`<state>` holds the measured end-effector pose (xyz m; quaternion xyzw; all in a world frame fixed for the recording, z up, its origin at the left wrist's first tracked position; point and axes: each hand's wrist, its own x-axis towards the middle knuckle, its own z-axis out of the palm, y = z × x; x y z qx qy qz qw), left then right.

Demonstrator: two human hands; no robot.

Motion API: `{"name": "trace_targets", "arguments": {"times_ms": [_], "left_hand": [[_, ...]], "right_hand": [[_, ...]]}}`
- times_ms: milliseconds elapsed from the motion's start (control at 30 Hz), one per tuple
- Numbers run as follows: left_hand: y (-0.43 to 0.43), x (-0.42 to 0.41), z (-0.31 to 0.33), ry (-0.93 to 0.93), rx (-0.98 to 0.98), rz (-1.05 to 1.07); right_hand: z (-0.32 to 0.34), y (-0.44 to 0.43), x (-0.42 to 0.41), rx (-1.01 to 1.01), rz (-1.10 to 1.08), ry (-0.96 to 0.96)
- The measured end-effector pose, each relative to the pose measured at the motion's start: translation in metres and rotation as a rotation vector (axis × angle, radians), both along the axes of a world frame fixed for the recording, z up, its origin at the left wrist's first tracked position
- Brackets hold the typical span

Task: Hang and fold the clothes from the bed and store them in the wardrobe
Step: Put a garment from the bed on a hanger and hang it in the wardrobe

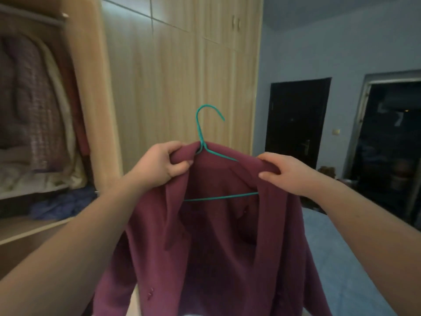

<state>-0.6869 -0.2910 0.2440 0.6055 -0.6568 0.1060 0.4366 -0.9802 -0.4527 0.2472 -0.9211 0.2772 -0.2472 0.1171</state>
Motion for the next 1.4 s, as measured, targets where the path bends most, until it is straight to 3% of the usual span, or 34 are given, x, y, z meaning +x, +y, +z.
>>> {"name": "trace_targets", "arguments": {"times_ms": [367, 633, 767, 933, 1033, 1133, 1233, 1400], "left_hand": [[0.218, 0.044, 0.016, -0.086, 0.101, 0.150], [0.333, 0.126, 0.025, 0.102, 0.360, 0.316], [0.363, 0.149, 0.016, 0.039, 0.458, 0.476], [0.375, 0.174, 0.016, -0.103, 0.292, 0.669], [0.364, 0.180, 0.016, -0.355, 0.122, 0.865], [0.347, 0.194, 0.017, -0.461, -0.015, 0.950], [0.341, 0.219, 0.027, -0.379, 0.022, 0.980], [0.370, 0.263, 0.042, -0.009, 0.224, 0.859]], "right_hand": [[0.018, 0.211, 0.124, -0.323, 0.183, -0.004], [0.016, 0.255, 0.188, -0.296, 0.205, -0.104], [0.012, 0.264, 0.230, -0.297, 0.226, -0.156], [0.008, 0.266, 0.286, -0.326, 0.257, -0.270], [0.011, 0.269, 0.320, -0.293, 0.372, -0.302], [0.014, 0.267, 0.354, -0.276, 0.478, -0.303], [0.017, 0.256, 0.389, -0.224, 0.502, -0.370], [0.007, 0.228, 0.462, -0.083, 0.636, -0.493]]}}
